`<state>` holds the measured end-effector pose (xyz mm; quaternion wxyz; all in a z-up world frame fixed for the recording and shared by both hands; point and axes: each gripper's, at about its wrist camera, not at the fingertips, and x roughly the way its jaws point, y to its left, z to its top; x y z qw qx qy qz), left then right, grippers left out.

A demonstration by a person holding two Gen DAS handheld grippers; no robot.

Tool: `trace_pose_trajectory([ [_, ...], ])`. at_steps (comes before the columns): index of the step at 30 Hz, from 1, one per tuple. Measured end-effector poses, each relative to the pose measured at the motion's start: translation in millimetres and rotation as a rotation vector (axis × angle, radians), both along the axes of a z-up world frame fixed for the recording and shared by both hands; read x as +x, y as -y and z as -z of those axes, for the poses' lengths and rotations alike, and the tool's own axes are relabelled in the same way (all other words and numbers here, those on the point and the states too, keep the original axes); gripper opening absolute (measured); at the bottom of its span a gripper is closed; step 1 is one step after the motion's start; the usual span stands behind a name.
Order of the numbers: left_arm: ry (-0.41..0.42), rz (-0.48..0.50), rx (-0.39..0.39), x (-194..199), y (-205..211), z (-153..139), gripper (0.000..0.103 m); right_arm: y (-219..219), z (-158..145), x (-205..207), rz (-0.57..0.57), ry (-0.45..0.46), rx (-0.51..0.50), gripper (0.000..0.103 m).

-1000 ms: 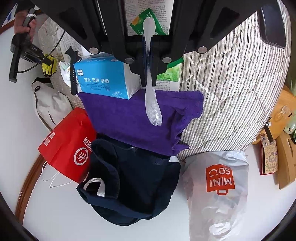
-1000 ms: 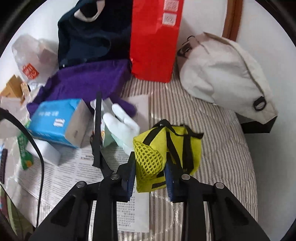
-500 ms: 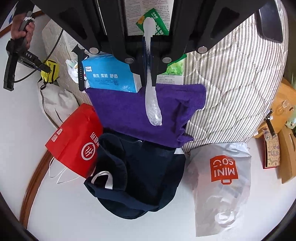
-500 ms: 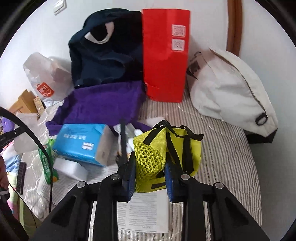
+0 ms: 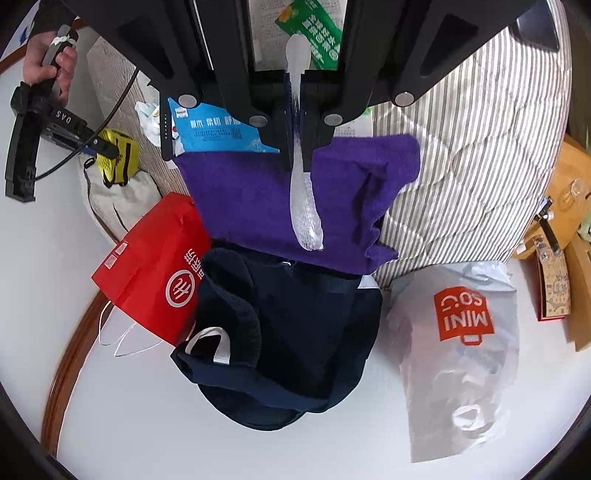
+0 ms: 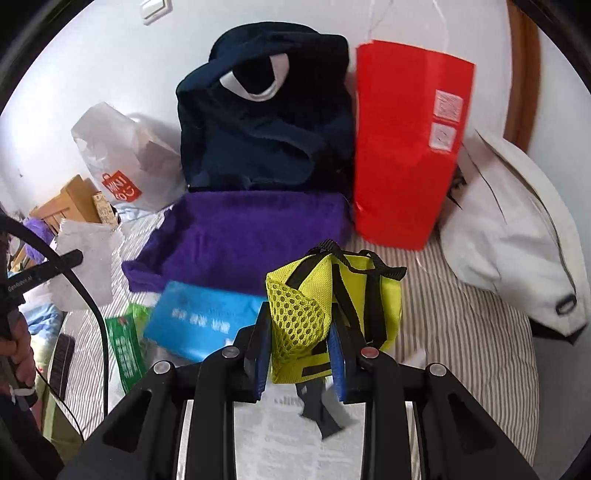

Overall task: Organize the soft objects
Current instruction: 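Carry both pouches onto the purple towel while the right gripper releases the yellow pouch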

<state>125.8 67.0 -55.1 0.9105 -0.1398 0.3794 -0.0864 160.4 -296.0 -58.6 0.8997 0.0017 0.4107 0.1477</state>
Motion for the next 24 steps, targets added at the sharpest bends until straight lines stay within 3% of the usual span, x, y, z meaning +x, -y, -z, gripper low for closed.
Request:
trace_pose_trajectory([
  [11,-0.027,0.019,-0.014,49,6,9,0.003,-31,1,55,-0.035,-0.005,-0.002,0.028],
  [24,-0.080,0.080,-0.023,114,20,17,0.003,-61,28,125,-0.031,-0.053,-0.051,0.028],
])
